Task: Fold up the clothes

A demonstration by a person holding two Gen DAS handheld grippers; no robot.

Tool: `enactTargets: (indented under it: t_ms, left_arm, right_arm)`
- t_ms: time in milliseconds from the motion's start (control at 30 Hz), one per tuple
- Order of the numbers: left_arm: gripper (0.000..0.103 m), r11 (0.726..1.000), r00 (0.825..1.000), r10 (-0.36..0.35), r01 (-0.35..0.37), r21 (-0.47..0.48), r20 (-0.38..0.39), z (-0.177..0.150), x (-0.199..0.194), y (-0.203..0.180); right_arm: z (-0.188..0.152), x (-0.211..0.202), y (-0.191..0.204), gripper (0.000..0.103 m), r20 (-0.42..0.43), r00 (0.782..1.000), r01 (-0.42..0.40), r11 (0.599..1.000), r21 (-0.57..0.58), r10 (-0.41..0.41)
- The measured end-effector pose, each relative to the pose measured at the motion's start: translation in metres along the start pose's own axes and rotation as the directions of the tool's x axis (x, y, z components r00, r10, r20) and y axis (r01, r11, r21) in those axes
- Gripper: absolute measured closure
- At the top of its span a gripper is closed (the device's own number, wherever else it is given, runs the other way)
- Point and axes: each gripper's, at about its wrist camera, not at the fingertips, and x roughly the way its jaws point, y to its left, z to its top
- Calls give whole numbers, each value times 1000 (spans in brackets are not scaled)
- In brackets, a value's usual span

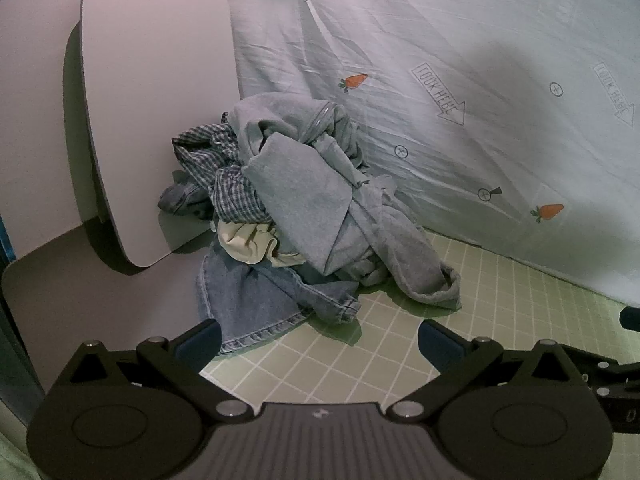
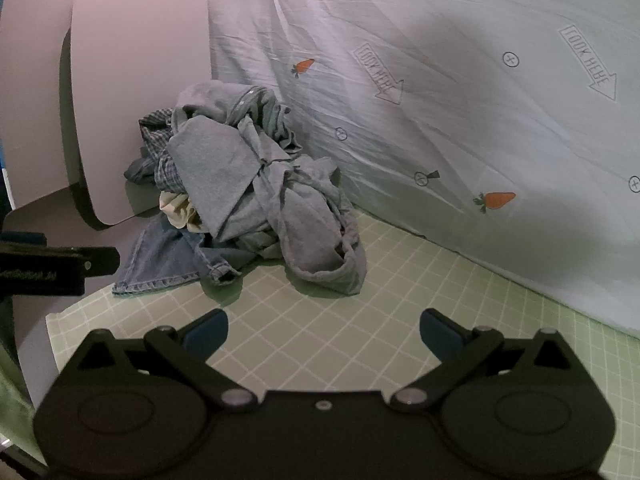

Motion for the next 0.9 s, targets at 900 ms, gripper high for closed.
enactTargets:
  t_ms: [900]
  left_arm:
    - [0,1000,1000,0,0,26,-1,2,5,-10]
  right_arm:
    - [-1,-1,0,0,3,1000,9,1000,-9,-9]
